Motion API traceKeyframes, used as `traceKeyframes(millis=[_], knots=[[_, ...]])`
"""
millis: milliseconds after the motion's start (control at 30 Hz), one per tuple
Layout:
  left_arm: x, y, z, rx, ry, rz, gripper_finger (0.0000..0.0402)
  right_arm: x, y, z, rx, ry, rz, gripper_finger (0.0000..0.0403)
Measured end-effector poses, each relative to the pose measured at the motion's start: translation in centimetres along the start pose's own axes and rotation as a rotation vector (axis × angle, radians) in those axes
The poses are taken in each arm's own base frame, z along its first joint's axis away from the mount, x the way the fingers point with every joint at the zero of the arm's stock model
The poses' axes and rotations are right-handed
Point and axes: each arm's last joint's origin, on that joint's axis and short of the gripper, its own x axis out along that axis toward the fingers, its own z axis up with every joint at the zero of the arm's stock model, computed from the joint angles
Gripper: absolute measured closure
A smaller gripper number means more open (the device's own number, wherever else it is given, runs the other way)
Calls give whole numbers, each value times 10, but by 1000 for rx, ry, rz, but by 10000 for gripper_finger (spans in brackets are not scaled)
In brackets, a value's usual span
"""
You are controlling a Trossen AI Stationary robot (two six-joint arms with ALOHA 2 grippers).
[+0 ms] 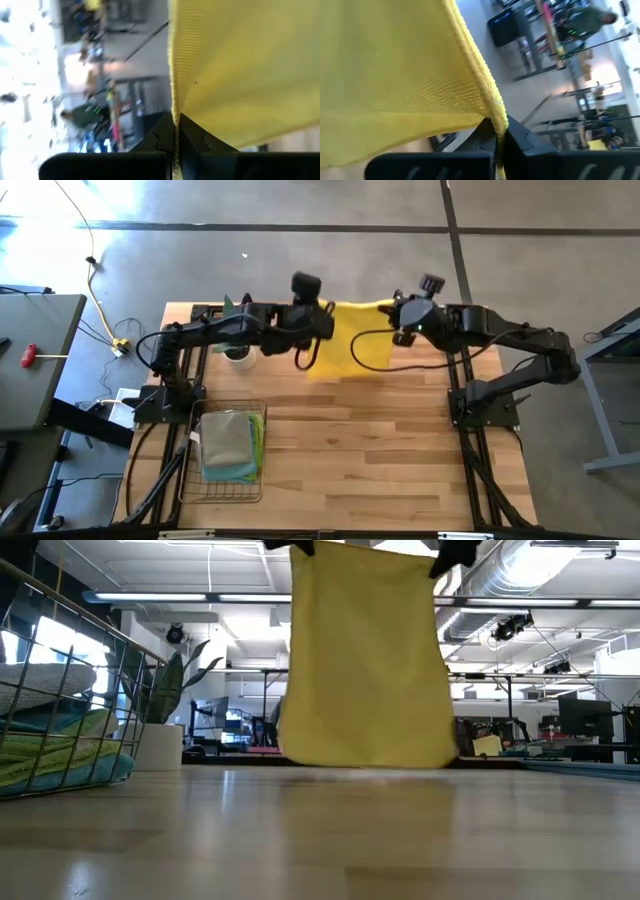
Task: Fold microfiber towels
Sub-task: Fold the yellow microfiber towel
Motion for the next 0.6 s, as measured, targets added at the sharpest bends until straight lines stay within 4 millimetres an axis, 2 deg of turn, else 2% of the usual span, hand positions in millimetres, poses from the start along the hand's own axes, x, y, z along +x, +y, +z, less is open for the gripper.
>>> traceKeyframes(millis=[200, 333, 400, 467, 533, 600], knots=[[8, 11, -2, -89, 53, 98, 401, 5, -12, 7, -14, -17, -123, 403], [3, 2, 0, -137, -15, -8, 401, 0, -7, 4, -12, 21, -143, 403], [-4, -9, 3, -186, -108, -173, 401, -3, 3, -3, 47, 29, -28, 403], [-11, -23, 9, -268, -194, -369, 401, -6, 17, -12, 144, 65, 189, 403], [-18, -40, 17, -347, -241, -530, 401, -8, 37, -22, 233, 155, 451, 403], [-25, -61, 25, -360, -246, -632, 401, -13, 60, -30, 247, 238, 624, 403]])
